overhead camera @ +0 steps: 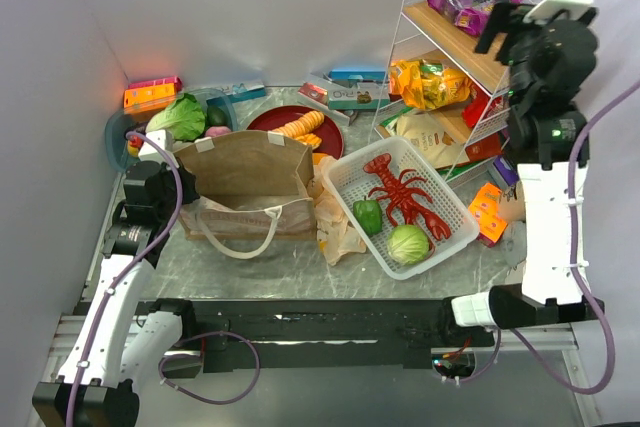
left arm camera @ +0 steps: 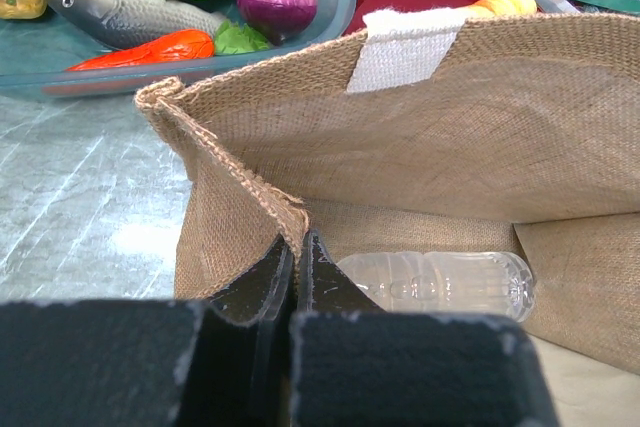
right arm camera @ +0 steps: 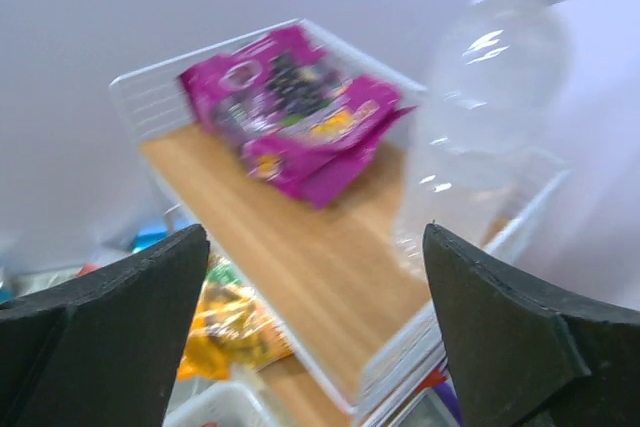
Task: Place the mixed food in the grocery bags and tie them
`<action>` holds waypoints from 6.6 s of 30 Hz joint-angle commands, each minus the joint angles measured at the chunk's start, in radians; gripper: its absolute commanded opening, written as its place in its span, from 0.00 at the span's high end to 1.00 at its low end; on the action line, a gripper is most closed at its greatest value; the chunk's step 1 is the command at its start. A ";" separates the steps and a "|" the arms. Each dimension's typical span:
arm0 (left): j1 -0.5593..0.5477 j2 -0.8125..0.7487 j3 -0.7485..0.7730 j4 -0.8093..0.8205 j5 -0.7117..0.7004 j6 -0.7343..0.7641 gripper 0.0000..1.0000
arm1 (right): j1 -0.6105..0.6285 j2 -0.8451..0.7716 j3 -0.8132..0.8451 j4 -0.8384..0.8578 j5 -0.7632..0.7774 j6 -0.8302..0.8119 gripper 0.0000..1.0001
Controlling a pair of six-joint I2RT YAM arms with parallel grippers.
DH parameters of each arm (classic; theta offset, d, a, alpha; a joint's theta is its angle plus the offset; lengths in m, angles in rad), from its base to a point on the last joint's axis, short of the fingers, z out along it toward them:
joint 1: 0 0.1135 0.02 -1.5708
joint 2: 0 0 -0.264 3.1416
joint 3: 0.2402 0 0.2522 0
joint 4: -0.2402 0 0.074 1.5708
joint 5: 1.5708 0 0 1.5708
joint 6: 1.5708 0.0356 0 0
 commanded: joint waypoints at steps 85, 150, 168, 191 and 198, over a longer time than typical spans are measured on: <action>0.009 0.005 -0.002 0.054 0.031 0.018 0.99 | -0.188 -0.134 -0.149 0.712 -0.478 0.106 0.82; 0.015 -0.039 -0.013 0.062 -0.026 0.003 0.99 | 0.866 0.698 0.098 -0.282 -0.579 -0.330 0.01; 0.015 -0.048 -0.013 0.057 -0.041 0.004 0.99 | 0.842 0.061 -0.292 0.086 -0.524 -0.181 0.13; 0.015 -0.036 -0.011 0.054 -0.023 0.007 0.99 | 0.069 0.200 0.180 0.014 -0.061 -0.052 0.07; 0.015 -0.037 -0.014 0.057 -0.015 0.007 0.99 | -0.060 0.300 0.265 -0.037 -0.128 0.046 0.01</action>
